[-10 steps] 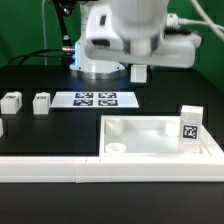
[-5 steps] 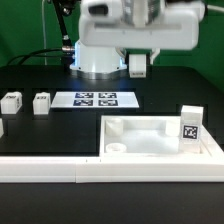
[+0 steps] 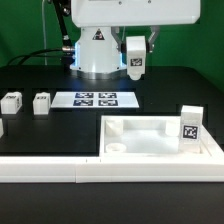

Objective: Assemble square table

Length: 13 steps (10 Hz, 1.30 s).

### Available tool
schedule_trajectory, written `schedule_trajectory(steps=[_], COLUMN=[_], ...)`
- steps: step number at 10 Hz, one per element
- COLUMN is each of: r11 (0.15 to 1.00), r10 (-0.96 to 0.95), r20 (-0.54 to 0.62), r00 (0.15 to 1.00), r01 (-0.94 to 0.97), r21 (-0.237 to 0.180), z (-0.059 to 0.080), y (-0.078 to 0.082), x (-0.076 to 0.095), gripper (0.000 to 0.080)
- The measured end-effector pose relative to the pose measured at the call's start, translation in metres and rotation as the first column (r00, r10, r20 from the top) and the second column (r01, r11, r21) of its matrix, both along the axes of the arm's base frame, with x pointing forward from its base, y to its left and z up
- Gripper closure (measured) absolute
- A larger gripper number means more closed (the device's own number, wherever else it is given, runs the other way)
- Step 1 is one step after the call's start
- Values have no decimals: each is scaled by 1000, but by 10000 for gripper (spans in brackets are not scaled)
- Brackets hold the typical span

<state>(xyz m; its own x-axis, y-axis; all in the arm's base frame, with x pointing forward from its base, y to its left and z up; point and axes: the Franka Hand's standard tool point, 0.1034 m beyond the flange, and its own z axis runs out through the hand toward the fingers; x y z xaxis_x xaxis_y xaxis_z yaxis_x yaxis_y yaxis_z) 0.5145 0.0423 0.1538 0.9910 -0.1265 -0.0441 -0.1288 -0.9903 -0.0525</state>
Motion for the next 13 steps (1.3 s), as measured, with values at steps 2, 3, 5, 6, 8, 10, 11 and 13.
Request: schedule_trajectory(steps=[2, 3, 5, 6, 8, 10, 11, 13], r11=[999, 997, 994, 993, 993, 987, 987, 986], r10=[7, 25, 51, 56, 61, 87, 80, 89], r20=[228, 335, 516, 531, 539, 586, 579, 589], r00=[974, 942, 855, 846, 840, 805, 811, 803], r01=[4, -1, 8, 8, 6, 10, 15, 14], r21=[-46, -72, -110, -117, -122, -161, -158, -168], z=[-13, -13, -12, -16, -15, -25, -33, -35], y=[-3, -7, -8, -9, -9, -30, -34, -47], x=[30, 50, 59, 56, 57, 65, 72, 87], gripper=[509, 509, 509, 509, 509, 509, 509, 509])
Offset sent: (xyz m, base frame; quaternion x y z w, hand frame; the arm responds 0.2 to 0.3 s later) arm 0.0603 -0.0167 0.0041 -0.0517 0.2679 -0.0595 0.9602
